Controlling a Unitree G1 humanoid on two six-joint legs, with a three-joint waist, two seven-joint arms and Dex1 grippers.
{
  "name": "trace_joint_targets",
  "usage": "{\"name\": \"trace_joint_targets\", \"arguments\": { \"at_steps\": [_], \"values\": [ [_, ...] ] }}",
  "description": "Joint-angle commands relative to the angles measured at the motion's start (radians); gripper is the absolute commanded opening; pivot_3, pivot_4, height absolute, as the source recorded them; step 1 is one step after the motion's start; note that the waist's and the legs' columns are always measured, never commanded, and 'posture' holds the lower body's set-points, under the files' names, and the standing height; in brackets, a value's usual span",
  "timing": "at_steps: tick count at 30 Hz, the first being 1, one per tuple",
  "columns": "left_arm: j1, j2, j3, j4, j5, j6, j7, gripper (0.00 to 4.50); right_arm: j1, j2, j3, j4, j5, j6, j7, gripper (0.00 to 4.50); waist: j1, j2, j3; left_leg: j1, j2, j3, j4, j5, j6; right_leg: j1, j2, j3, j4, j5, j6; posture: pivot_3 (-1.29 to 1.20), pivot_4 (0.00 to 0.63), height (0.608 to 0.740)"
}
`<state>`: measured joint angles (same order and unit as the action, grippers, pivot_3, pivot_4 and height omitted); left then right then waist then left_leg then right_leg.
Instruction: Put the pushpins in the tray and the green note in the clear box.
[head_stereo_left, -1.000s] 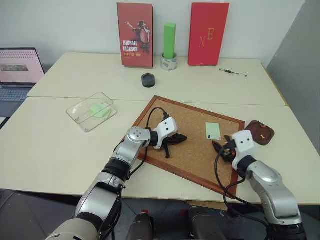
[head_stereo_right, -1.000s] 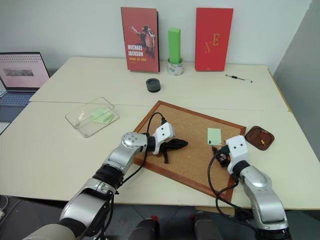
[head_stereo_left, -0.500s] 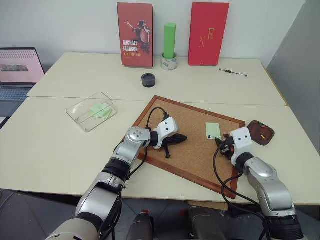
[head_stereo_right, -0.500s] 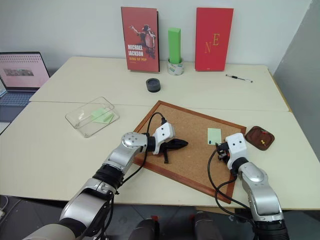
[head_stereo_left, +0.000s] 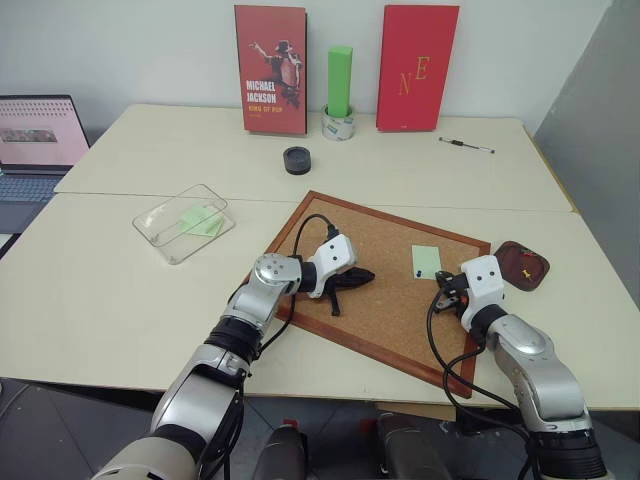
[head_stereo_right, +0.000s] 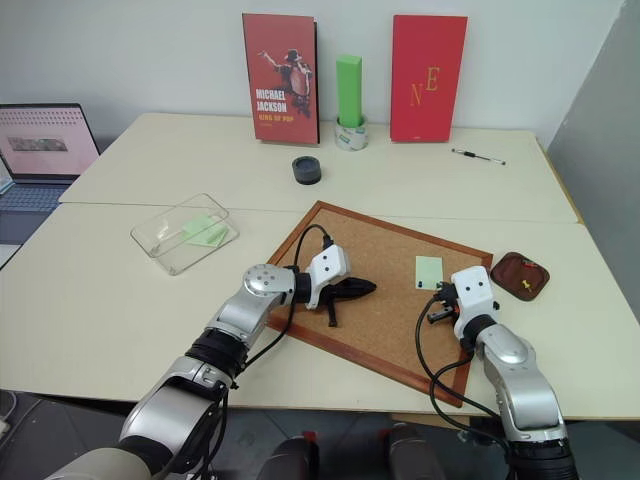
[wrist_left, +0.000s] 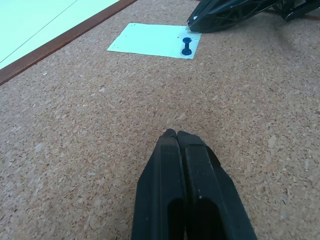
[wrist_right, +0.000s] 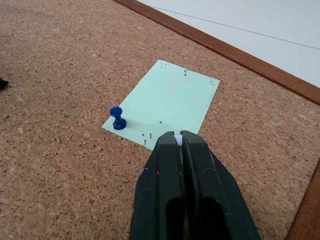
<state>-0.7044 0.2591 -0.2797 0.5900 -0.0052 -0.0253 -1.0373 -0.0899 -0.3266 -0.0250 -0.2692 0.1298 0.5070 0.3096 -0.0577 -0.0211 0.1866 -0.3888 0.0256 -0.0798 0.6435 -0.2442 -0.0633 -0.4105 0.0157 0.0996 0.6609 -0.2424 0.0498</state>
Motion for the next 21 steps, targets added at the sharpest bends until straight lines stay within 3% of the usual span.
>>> {"name": "trace_joint_targets", "arguments": {
  "at_steps": [1, 15, 21],
  "values": [
    [0.013, 0.000, -0.021, 0.002, 0.019, 0.010, -0.005, 0.00, -0.002, 0.002, -0.058, -0.121, 0.027, -0.045, -0.012, 0.08, 0.000, 0.000, 0.000, 0.000, 0.000, 0.000, 0.000, 0.000, 0.000, 0.000, 0.000, 0.000, 0.000, 0.000, 0.000, 0.00, 0.150, 0.740],
    [0.012, -0.003, -0.027, 0.007, 0.024, 0.009, -0.009, 0.00, -0.004, 0.015, -0.088, -0.231, 0.058, 0.004, -0.043, 0.08, 0.000, 0.000, 0.000, -0.001, 0.000, 0.000, 0.000, 0.000, 0.000, -0.001, 0.000, 0.000, 0.000, 0.000, 0.000, 0.00, 0.150, 0.740],
    [0.012, -0.003, -0.025, 0.009, 0.024, 0.009, -0.008, 0.00, 0.022, -0.068, -0.179, -0.205, -0.010, -0.012, -0.079, 0.08, 0.001, 0.000, 0.000, -0.002, 0.000, 0.000, 0.000, 0.000, 0.000, -0.001, 0.000, 0.000, -0.001, 0.000, 0.000, 0.00, 0.150, 0.740]
  ]
}}
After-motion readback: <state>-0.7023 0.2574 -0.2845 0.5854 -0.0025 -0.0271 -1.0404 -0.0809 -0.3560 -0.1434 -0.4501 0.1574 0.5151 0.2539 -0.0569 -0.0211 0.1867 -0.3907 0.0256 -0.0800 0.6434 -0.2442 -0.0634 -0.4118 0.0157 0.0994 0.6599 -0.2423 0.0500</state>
